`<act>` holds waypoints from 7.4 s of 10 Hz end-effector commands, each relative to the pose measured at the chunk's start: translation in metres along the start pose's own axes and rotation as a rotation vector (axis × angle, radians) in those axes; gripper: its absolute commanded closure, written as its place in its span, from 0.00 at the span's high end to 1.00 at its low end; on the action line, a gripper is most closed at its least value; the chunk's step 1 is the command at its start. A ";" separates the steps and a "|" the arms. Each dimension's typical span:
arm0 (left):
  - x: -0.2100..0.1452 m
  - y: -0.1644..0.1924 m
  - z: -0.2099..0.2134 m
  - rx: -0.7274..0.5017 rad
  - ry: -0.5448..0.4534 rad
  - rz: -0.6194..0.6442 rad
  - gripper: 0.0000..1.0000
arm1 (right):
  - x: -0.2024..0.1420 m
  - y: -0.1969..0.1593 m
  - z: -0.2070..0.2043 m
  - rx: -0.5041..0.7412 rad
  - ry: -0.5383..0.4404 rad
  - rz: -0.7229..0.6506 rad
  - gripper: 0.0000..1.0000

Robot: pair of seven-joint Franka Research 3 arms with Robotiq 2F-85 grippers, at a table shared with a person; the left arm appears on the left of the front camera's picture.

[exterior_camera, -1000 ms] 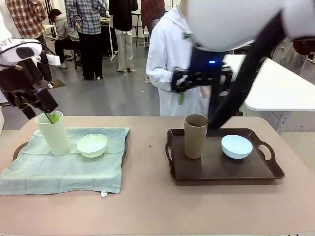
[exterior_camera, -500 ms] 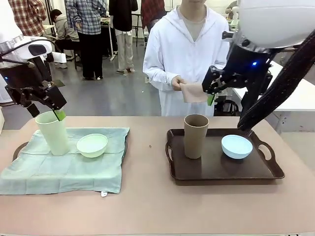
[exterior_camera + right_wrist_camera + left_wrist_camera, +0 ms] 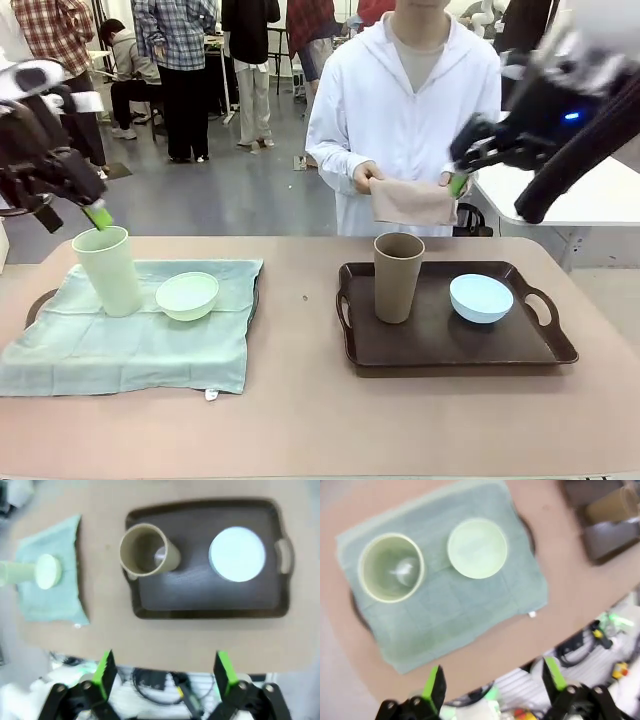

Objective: Set up a tray with a mat and arrange the tableware.
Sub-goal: Pick up the Picnic Bowl and Reusable plastic cup from the Handle tray in front of the human's position and hold them in the air.

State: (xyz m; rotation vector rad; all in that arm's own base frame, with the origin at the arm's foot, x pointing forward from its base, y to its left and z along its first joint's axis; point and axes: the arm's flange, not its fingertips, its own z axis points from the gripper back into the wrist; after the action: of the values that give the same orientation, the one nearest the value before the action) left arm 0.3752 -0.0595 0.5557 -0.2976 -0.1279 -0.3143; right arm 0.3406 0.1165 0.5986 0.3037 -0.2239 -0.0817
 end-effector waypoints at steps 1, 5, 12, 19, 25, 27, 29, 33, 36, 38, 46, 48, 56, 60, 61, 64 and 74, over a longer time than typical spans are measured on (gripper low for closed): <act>-0.005 0.038 0.021 -0.259 0.008 -0.009 1.00 | -0.013 -0.066 0.018 0.285 -0.001 -0.034 1.00; -0.032 0.108 0.023 -0.640 -0.095 0.017 1.00 | -0.043 -0.170 0.039 0.590 -0.132 -0.151 1.00; -0.058 0.138 0.010 -0.711 -0.146 0.125 1.00 | -0.054 -0.216 0.046 0.635 -0.158 -0.241 1.00; -0.115 0.200 0.017 -0.841 -0.189 0.286 1.00 | -0.059 -0.361 0.074 1.009 0.029 -0.426 1.00; -0.123 0.200 0.014 -0.821 -0.179 0.310 1.00 | -0.070 -0.367 0.072 1.008 0.030 -0.441 1.00; -0.123 0.200 0.014 -0.821 -0.179 0.310 1.00 | -0.070 -0.367 0.072 1.008 0.030 -0.441 1.00; -0.123 0.200 0.014 -0.821 -0.179 0.310 1.00 | -0.070 -0.367 0.072 1.008 0.030 -0.441 1.00; -0.123 0.200 0.014 -0.821 -0.179 0.310 1.00 | -0.070 -0.367 0.072 1.008 0.030 -0.441 1.00; -0.113 0.185 0.014 -0.757 -0.187 0.238 1.00 | -0.066 -0.362 0.074 0.924 0.055 -0.454 1.00; -0.065 0.149 0.014 -0.622 -0.182 0.118 1.00 | -0.044 -0.333 0.085 0.750 0.074 -0.401 1.00; 0.013 -0.082 -0.070 -0.021 0.035 -0.503 1.00 | 0.010 -0.198 0.041 0.084 0.231 -0.332 1.00; 0.013 -0.120 -0.090 -0.046 0.023 -0.646 1.00 | 0.010 -0.189 0.011 0.012 0.275 -0.336 1.00; 0.019 -0.139 -0.097 -0.064 0.009 -0.677 1.00 | 0.010 -0.192 -0.004 0.029 0.302 -0.322 1.00; 0.102 -0.185 -0.154 -0.155 -0.078 -1.035 1.00 | 0.055 -0.159 -0.032 -0.144 0.244 -0.192 1.00; 0.113 -0.199 -0.172 -0.222 -0.093 -1.058 1.00 | 0.062 -0.155 -0.044 -0.178 0.247 -0.191 1.00; 0.107 -0.226 -0.223 -0.442 -0.156 -1.070 1.00 | 0.078 -0.148 -0.083 -0.235 0.266 -0.148 1.00; 0.111 -0.239 -0.237 -0.537 -0.363 -1.380 1.00 | 0.083 -0.128 -0.136 -0.298 0.182 -0.009 1.00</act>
State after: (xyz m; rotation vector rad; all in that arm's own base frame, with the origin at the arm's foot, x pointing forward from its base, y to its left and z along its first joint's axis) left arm 0.4195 -0.3828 0.4171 -0.7170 -0.5153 -1.5810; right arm 0.4435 0.0155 0.4658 0.0755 0.0332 -0.1101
